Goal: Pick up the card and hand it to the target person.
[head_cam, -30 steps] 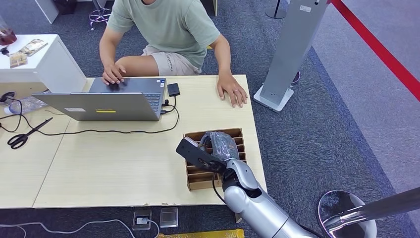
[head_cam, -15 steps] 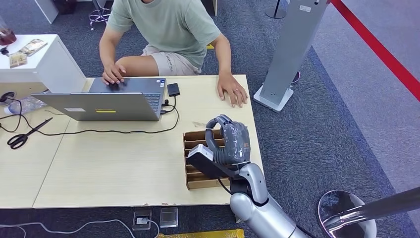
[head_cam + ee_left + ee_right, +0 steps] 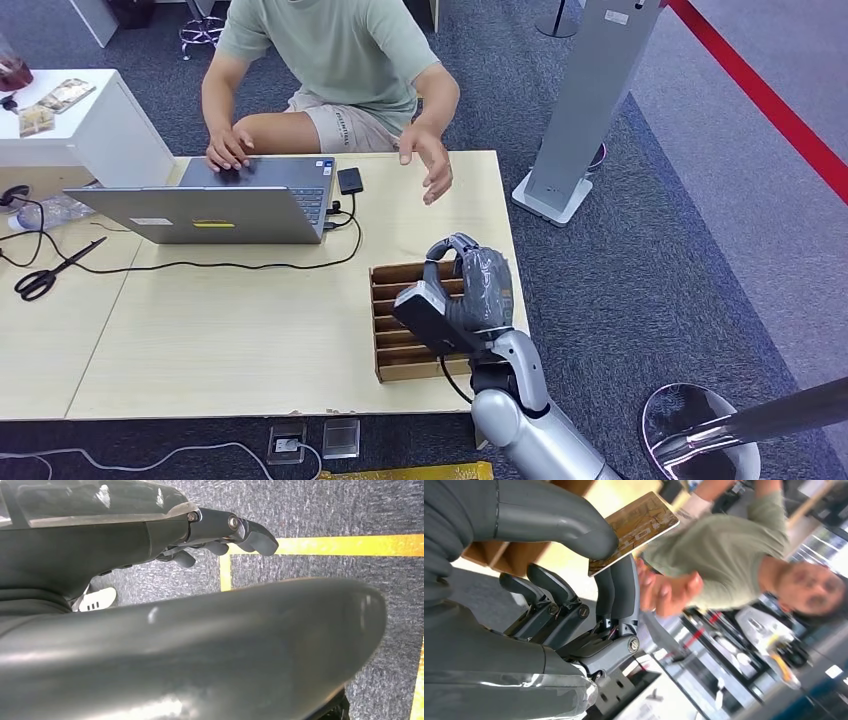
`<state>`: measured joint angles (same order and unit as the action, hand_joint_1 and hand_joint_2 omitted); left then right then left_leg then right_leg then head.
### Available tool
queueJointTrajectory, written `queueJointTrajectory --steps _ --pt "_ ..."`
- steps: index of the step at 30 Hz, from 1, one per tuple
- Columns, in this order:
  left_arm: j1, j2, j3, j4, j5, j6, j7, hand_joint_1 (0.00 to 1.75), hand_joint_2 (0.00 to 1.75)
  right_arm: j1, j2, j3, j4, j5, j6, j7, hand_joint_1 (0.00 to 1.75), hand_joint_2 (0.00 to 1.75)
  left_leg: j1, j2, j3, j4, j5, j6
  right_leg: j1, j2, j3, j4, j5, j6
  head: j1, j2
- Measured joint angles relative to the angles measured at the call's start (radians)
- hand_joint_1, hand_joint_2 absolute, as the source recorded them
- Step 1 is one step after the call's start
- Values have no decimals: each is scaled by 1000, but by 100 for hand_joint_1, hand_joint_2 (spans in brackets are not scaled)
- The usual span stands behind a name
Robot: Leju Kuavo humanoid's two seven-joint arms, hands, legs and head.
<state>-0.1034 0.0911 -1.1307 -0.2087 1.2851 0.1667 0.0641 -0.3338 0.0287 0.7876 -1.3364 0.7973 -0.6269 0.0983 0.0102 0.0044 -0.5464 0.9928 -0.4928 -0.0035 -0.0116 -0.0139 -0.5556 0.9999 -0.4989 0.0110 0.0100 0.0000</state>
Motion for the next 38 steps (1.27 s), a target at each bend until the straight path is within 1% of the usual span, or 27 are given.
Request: queueJointTrajectory --steps 4,8,11,15,18,23,27,32,38 --pt "0 0 0 0 -3 -4 6 0 0 -50 3 2 41 -14 75 62 175 175 0 0 0 0 0 0 0 0 0 0 0 0 1 0" --pt "-2 0 -1 0 -15 -12 0 0 0 -138 14 5 118 -28 117 91 175 175 0 0 0 0 0 0 0 0 0 0 0 0 0 0" --pt "-4 0 -5 0 -22 -17 -12 0 0 -238 30 11 223 -16 119 119 175 175 0 0 0 0 1 0 0 0 0 0 0 0 -1 0" --pt "-6 0 -16 0 -23 -16 -8 0 0 -366 51 16 384 48 101 160 175 175 0 -1 0 0 1 0 0 -1 0 1 0 0 0 0" --pt "-6 0 -18 0 -18 -11 10 0 0 -414 69 17 473 57 94 157 175 175 0 -1 0 0 1 0 0 -1 0 1 0 0 0 0" --pt "-6 0 -19 0 -15 -12 24 0 0 -447 96 18 576 63 90 156 175 175 0 -1 0 0 1 0 0 -1 0 1 0 0 0 0" --pt "-6 0 -19 0 -13 -20 12 0 0 -459 114 18 623 64 89 157 0 175 0 -1 0 0 1 0 0 -1 0 1 0 0 0 0" --pt "-6 0 -21 0 -14 -41 -7 0 0 -468 131 18 667 64 87 151 0 175 0 -1 0 0 1 0 0 -1 0 1 0 0 0 0" --pt "-6 0 -25 0 -12 -39 -13 0 0 -472 137 17 688 59 75 150 0 175 0 -1 0 0 1 0 0 -1 0 0 0 0 0 0"
